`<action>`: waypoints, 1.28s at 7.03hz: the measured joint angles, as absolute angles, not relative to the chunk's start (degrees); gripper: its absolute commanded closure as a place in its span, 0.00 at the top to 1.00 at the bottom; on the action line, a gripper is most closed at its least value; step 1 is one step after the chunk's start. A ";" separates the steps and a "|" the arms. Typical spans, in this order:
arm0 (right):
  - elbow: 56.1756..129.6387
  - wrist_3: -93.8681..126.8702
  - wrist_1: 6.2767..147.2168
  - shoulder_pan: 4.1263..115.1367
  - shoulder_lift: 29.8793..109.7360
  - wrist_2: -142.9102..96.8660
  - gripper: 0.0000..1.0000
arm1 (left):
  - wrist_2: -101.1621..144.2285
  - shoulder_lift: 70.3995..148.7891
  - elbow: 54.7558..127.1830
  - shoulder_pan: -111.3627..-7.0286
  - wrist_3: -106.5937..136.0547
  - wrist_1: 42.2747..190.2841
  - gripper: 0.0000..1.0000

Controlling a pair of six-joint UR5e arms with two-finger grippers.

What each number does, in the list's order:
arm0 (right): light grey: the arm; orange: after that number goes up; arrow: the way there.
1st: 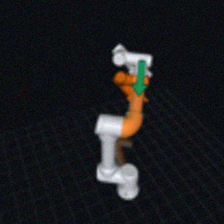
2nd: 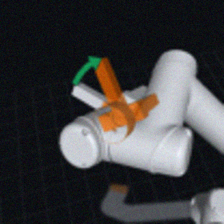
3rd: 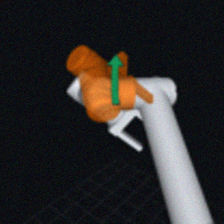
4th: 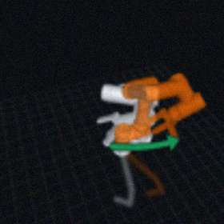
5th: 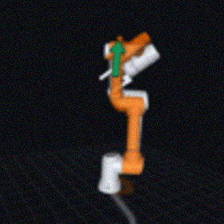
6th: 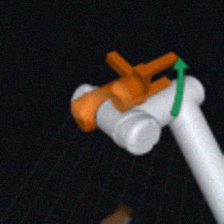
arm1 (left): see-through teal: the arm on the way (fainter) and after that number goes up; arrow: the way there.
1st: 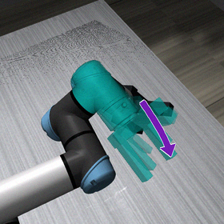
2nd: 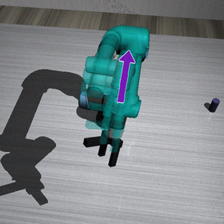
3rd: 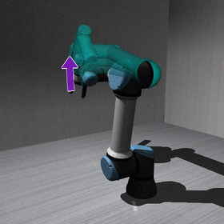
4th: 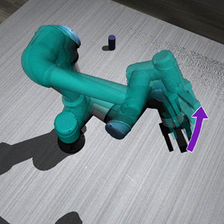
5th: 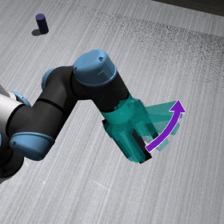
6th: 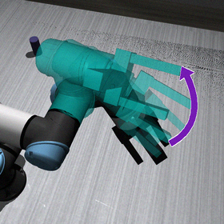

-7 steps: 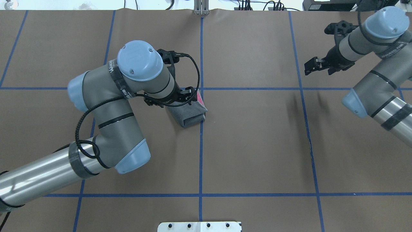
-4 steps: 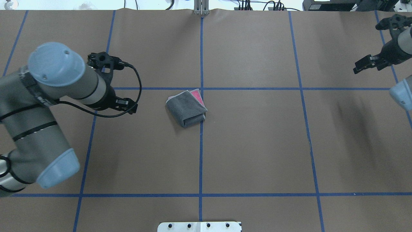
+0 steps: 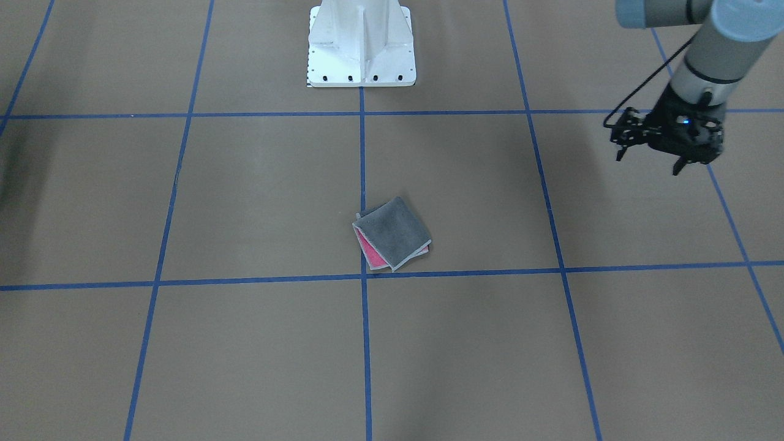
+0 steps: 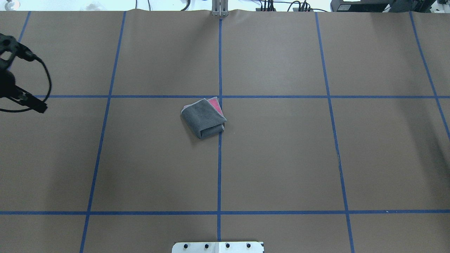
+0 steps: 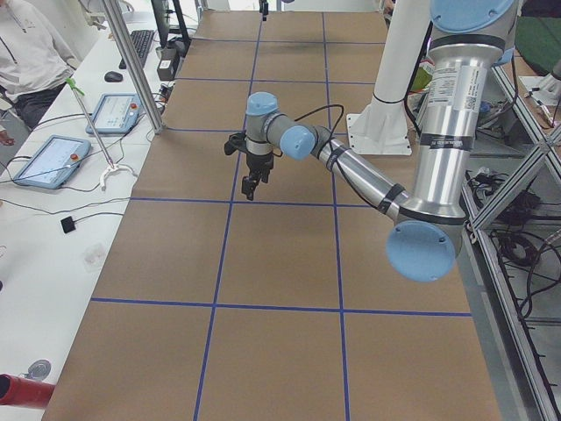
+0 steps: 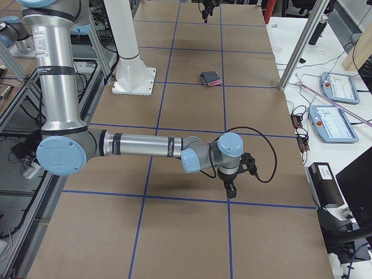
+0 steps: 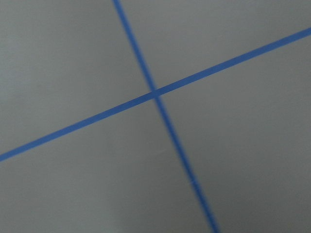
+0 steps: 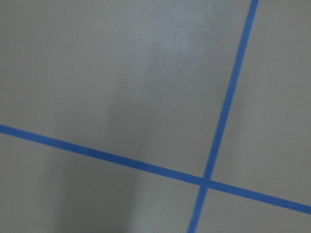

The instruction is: Fold towel twice with both arms

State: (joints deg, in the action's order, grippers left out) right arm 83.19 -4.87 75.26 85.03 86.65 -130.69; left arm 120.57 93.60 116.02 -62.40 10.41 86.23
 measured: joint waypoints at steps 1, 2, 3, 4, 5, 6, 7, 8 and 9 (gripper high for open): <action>83.14 -9.05 78.65 87.08 87.00 -130.61 0.99 | 124.52 90.73 112.84 -69.46 1.63 86.38 1.00; 82.90 -10.77 80.56 87.96 87.23 -130.28 0.99 | 127.45 88.49 108.87 -76.19 -6.26 86.61 1.00; 82.51 -11.13 81.33 88.27 87.51 -130.19 0.99 | 128.78 86.21 104.97 -82.51 -11.24 86.81 1.00; 82.27 -11.15 81.48 88.37 87.80 -130.25 0.99 | 129.61 83.85 101.99 -87.66 -13.38 87.74 1.00; 82.21 -10.85 81.47 88.38 88.08 -130.36 0.99 | 130.98 82.12 100.04 -91.61 -14.12 89.37 1.00; 82.36 -9.78 81.54 88.36 88.11 -130.40 0.99 | 132.51 80.68 100.05 -93.79 -14.31 90.01 1.00; 82.75 -8.33 81.55 88.35 88.10 -130.44 1.00 | 133.43 79.29 101.59 -95.07 -14.16 89.80 1.00; 82.97 -7.26 81.49 88.34 88.10 -130.46 1.00 | 133.92 78.11 102.96 -95.52 -13.97 89.33 1.00; 83.06 -6.58 81.32 88.33 88.39 -130.43 1.00 | 134.28 77.42 103.58 -95.59 -14.03 89.27 1.00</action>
State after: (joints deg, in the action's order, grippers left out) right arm 83.06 -6.58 81.32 88.33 88.39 -130.43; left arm 134.28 77.42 103.58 -95.59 -14.03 89.27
